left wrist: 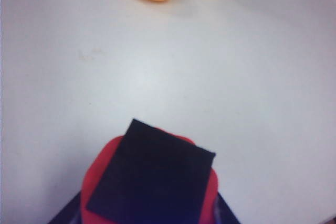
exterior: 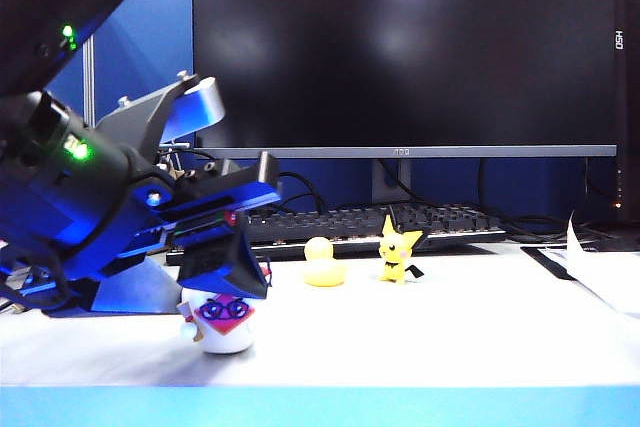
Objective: Pick up the doll with a different color than the other dolls and place it near you.
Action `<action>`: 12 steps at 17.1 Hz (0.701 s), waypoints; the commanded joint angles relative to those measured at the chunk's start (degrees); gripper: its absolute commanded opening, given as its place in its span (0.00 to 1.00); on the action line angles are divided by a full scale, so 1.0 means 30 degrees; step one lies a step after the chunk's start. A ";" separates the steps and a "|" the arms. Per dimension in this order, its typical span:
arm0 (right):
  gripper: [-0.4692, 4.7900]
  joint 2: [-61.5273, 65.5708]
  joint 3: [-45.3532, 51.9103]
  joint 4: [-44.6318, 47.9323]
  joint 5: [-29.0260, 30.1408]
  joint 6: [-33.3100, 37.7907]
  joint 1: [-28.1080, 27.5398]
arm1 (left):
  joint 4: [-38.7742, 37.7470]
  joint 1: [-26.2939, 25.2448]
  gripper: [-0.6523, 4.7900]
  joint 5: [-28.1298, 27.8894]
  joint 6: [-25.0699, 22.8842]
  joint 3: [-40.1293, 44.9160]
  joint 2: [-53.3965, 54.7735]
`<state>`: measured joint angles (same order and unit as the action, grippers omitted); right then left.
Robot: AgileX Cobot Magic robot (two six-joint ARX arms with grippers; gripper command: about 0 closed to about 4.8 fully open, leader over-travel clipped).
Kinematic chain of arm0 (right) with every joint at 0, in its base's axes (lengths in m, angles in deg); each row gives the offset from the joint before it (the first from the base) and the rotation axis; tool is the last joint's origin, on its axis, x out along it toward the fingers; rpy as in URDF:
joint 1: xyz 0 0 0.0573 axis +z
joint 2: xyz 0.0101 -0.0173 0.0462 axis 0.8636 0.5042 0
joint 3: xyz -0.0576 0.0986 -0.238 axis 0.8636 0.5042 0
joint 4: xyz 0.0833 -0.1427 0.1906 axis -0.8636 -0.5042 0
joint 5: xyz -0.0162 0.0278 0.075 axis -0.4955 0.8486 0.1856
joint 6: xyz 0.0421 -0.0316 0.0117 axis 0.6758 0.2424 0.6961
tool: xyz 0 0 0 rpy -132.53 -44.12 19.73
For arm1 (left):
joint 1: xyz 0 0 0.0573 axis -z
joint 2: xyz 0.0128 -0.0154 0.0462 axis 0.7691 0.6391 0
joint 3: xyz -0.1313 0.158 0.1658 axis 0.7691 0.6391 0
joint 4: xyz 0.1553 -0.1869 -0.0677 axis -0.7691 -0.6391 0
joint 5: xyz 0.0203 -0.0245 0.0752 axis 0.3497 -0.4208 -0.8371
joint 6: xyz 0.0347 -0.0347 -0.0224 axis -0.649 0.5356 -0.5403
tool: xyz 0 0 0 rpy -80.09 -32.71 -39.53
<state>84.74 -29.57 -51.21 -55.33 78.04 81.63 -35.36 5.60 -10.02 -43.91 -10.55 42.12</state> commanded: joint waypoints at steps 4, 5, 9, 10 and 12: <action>0.36 0.0022 0.0051 0.0219 0.0000 0.0087 0.0000 | 0.0379 0.0007 0.47 0.0430 0.0117 -0.0058 -0.0087; 0.36 0.0015 0.0051 0.0219 0.0000 0.0087 0.0000 | 0.0335 0.0015 0.48 0.0430 0.0138 -0.0058 -0.0087; 0.36 0.0015 0.0051 0.0219 0.0000 0.0087 0.0000 | -0.0036 0.0015 0.78 0.0605 0.1035 -0.0066 -0.0095; 0.36 0.0015 0.0051 0.0219 0.0007 0.0087 0.0000 | -0.0066 0.0015 0.82 0.0860 0.1049 -0.0066 -0.0095; 0.36 0.0015 0.0051 0.0219 0.0007 0.0087 0.0000 | -0.0168 0.0051 0.82 0.0947 0.1056 -0.0066 -0.0095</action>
<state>84.74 -29.57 -51.21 -55.33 78.04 81.63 -35.86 5.65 -7.42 -40.98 -10.58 42.12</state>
